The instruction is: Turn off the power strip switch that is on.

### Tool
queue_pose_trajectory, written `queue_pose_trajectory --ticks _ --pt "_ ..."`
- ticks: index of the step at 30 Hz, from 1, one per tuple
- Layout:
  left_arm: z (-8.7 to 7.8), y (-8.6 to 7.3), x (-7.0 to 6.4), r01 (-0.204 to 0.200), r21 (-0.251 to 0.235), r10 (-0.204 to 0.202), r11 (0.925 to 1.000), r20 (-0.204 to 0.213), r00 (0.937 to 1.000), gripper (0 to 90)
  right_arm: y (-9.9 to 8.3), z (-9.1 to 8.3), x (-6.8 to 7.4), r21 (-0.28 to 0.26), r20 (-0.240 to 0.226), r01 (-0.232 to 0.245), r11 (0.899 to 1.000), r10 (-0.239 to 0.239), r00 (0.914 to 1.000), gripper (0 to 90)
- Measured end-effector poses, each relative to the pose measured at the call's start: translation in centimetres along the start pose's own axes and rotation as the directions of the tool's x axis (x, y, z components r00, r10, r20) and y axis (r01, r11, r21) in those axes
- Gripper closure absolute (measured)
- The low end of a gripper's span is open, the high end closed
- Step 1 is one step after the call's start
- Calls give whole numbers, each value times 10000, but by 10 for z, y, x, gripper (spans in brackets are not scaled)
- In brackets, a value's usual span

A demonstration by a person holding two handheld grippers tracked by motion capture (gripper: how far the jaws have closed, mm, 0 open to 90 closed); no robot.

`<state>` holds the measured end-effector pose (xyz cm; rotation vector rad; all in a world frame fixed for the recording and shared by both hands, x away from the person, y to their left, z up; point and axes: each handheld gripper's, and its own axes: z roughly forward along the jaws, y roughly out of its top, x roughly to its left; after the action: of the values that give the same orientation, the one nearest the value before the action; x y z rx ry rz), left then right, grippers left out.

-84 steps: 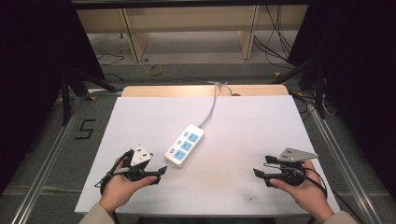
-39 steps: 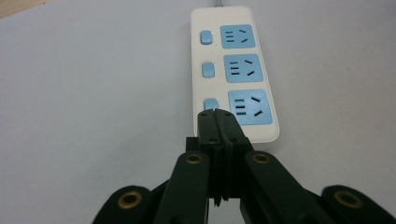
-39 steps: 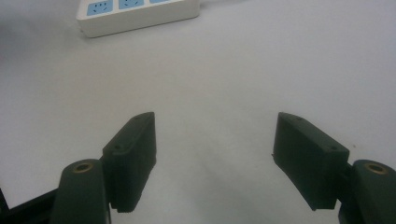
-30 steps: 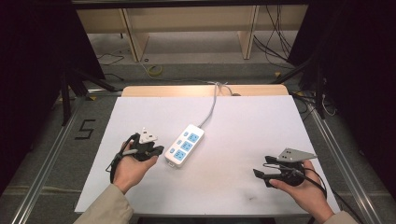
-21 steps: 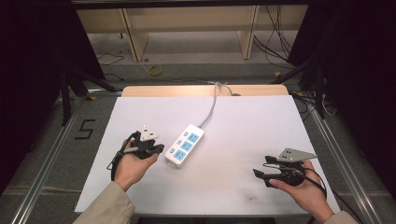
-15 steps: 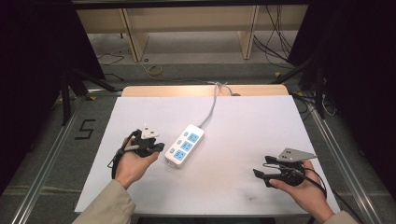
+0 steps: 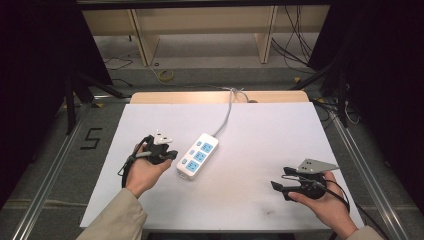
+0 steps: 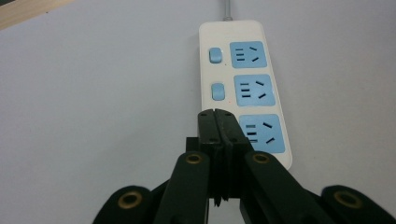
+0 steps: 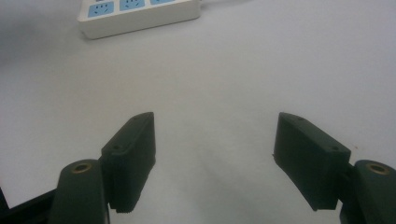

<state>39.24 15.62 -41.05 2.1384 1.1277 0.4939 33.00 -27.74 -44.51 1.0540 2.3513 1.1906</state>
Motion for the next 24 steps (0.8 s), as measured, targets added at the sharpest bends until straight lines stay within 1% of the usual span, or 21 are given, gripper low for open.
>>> queue_pose_trajectory --ticks 10,24 --pt "0 6 0 -42 6 42 10000 29 10000 897 0 0 0 26 -14 14 10000 -14 10000 299" --pt "7 13 -2 -180 176 179 9997 72 9998 897 -1 0 0 40 -10 4 10000 -4 10000 299"
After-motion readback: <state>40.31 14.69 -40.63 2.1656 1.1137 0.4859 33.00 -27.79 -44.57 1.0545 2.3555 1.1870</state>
